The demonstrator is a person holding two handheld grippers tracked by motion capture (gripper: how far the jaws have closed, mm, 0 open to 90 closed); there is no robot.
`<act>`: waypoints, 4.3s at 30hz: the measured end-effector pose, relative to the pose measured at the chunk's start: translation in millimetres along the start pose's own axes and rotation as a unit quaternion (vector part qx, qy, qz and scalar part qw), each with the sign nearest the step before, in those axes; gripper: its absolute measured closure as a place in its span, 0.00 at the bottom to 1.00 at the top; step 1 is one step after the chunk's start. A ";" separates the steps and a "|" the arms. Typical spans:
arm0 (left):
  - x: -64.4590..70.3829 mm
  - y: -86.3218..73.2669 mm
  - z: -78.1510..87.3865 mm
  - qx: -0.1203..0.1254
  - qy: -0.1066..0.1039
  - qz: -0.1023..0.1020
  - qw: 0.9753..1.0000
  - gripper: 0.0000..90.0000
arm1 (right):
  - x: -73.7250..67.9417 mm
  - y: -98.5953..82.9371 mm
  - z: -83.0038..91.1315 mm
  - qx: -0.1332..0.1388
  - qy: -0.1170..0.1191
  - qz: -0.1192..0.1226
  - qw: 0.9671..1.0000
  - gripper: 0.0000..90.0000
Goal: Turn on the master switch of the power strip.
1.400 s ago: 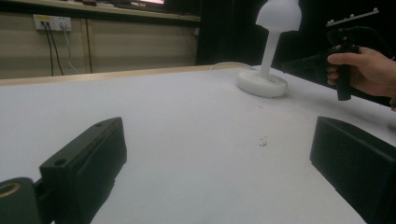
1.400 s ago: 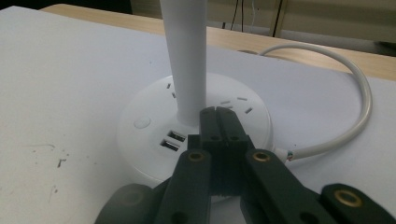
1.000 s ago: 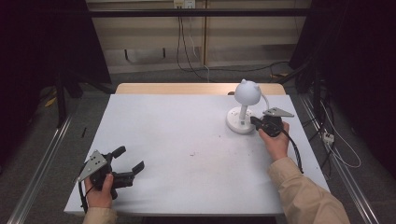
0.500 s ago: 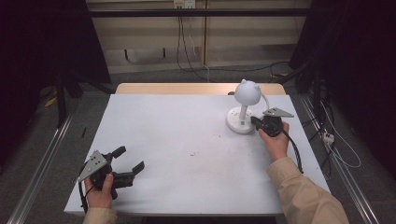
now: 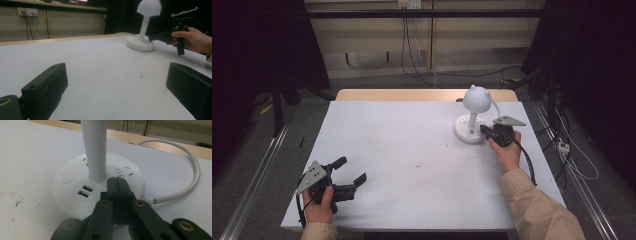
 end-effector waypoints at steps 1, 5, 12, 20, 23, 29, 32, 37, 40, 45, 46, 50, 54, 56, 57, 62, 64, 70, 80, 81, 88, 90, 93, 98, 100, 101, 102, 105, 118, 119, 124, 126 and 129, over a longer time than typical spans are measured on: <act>0.0 0.0 -0.1 0.000 0.000 -0.001 1.000 0.04 | 0.0 0.0 0.0 0.000 0.000 0.000 1.000 1.00; 0.2 -0.3 -0.2 -0.002 0.000 -0.002 1.000 0.04 | 0.0 -0.2 0.0 -0.001 0.000 -0.001 1.000 1.00; 0.4 -0.2 0.0 -0.002 0.000 -0.002 1.000 0.04 | 0.2 -0.8 0.1 -0.001 0.001 -0.003 1.000 1.00; 0.9 -0.5 0.2 -0.003 0.000 -0.002 1.000 0.04 | -0.4 -1.8 1.2 -0.004 0.004 0.000 1.000 1.00; 1.0 -0.7 0.2 -0.003 0.000 -0.002 1.000 0.04 | -0.1 -1.7 1.2 -0.004 0.005 -0.001 1.000 1.00; 1.4 -0.8 0.1 -0.004 0.000 -0.003 1.000 0.04 | 0.0 -2.5 1.0 -0.002 0.005 -0.003 1.000 1.00; 1.9 -0.4 0.2 -0.003 -0.001 -0.002 1.000 0.04 | -0.6 -2.7 0.9 -0.002 0.003 0.001 1.000 1.00; 2.0 -0.2 -0.1 -0.002 -0.001 -0.002 1.000 0.04 | -0.3 -2.8 0.8 -0.002 0.004 -0.003 1.000 1.00; 2.0 -0.3 -0.4 -0.003 -0.001 -0.003 1.000 0.04 | -0.4 -2.5 0.6 -0.004 0.002 -0.003 1.000 1.00; 2.5 -0.1 -1.1 -0.003 -0.002 -0.002 1.000 0.04 | -0.1 -2.9 0.7 -0.003 0.004 -0.006 1.000 1.00; 2.6 -0.1 -1.2 -0.003 -0.002 -0.002 1.000 0.04 | 0.0 -2.8 0.7 -0.003 0.005 -0.006 1.000 1.00; 2.3 -0.3 -1.1 -0.003 -0.002 -0.001 1.000 0.04 | 0.1 -2.8 0.7 -0.004 0.005 -0.006 1.000 1.00; 2.4 -0.2 -1.0 -0.003 -0.002 -0.002 1.000 0.04 | 0.2 -2.9 0.6 -0.004 0.005 -0.007 1.000 1.00; 2.8 -0.3 -1.2 -0.003 -0.002 -0.001 1.000 0.04 | 0.1 -3.0 0.7 -0.005 0.006 -0.008 1.000 1.00; 2.8 -0.3 -1.2 -0.003 -0.002 -0.001 1.000 0.04 | 0.0 -2.9 0.6 -0.005 0.005 -0.009 1.000 1.00; 3.0 -0.2 -1.3 -0.003 -0.002 -0.001 1.000 0.04 | 0.0 -2.9 0.6 -0.005 0.005 -0.009 1.000 1.00; 3.0 -0.3 -1.4 -0.003 -0.002 -0.001 1.000 0.04 | 0.1 -3.1 0.6 -0.004 0.005 -0.008 1.000 1.00; 3.2 -0.7 -2.0 -0.004 -0.004 -0.002 1.000 0.04 | 0.8 -3.1 0.3 -0.003 0.007 -0.009 1.000 1.00; 3.1 -0.9 -2.6 -0.004 -0.005 -0.001 1.000 0.04 | -0.6 -2.9 0.2 -0.007 0.001 -0.011 1.000 1.00; 3.1 -0.9 -2.9 -0.004 -0.004 -0.001 1.000 0.04 | -0.9 -2.9 0.2 -0.008 0.000 -0.010 1.000 1.00; 2.3 -0.8 -2.6 -0.004 -0.005 -0.002 1.000 0.04 | -1.2 -3.0 -0.1 -0.008 -0.001 -0.010 1.000 1.00; 2.3 -0.5 -2.6 -0.003 -0.005 -0.002 1.000 0.04 | -1.1 -3.1 0.0 -0.008 -0.001 -0.013 1.000 1.00; 1.9 -0.4 -2.4 -0.003 -0.004 -0.003 1.000 0.04 | -1.2 -2.8 -0.3 -0.010 -0.002 -0.012 1.000 1.00; 1.7 -0.4 -3.0 -0.003 -0.003 -0.002 1.000 0.04 | -0.4 -2.4 -0.4 -0.013 0.000 -0.017 1.000 1.00; 1.7 -0.3 -3.6 -0.003 -0.005 -0.003 1.000 0.04 | -0.5 -2.4 -0.4 -0.014 0.000 -0.019 1.000 1.00; 1.8 -0.2 -3.8 -0.003 -0.006 -0.003 1.000 0.04 | -0.5 -2.3 -0.5 -0.014 -0.001 -0.017 1.000 1.00; 1.8 0.0 -3.8 -0.002 -0.006 -0.003 1.000 0.04 | -0.8 -2.3 -0.7 -0.016 -0.001 -0.018 1.000 1.00; 1.6 0.4 -3.5 -0.001 -0.003 -0.002 1.000 0.04 | -1.7 -2.3 -1.7 -0.019 0.002 -0.023 1.000 1.00; 0.7 -0.1 -1.9 -0.001 -0.001 0.000 1.000 0.04 | 0.0 -1.8 2.8 0.006 0.006 -0.023 1.000 1.00; 0.8 0.0 -1.7 -0.001 0.000 0.000 1.000 0.04 | -0.2 -1.8 3.4 0.006 0.009 -0.022 1.000 0.99; 1.0 -0.2 -1.0 -0.001 0.000 0.001 1.000 0.04 | -2.9 -2.6 6.5 0.000 0.010 -0.024 1.000 0.87; 1.2 0.0 -1.1 -0.001 -0.001 -0.001 1.000 0.04 | -4.0 -2.0 8.0 0.002 0.012 -0.028 1.000 0.86; 0.8 0.1 -1.3 -0.001 -0.002 0.000 1.000 0.04 | -6.4 -0.7 9.5 0.001 0.013 -0.026 1.000 0.80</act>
Point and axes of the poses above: each handheld gripper's, and its own axes: z roughly backward along the jaws, y roughly out of its top, x roughly to its right, the point moved 4 cm from there along -z, roughly forward along the jaws, and after that the axes turned 1 degree about x, right-handed, at the moved point
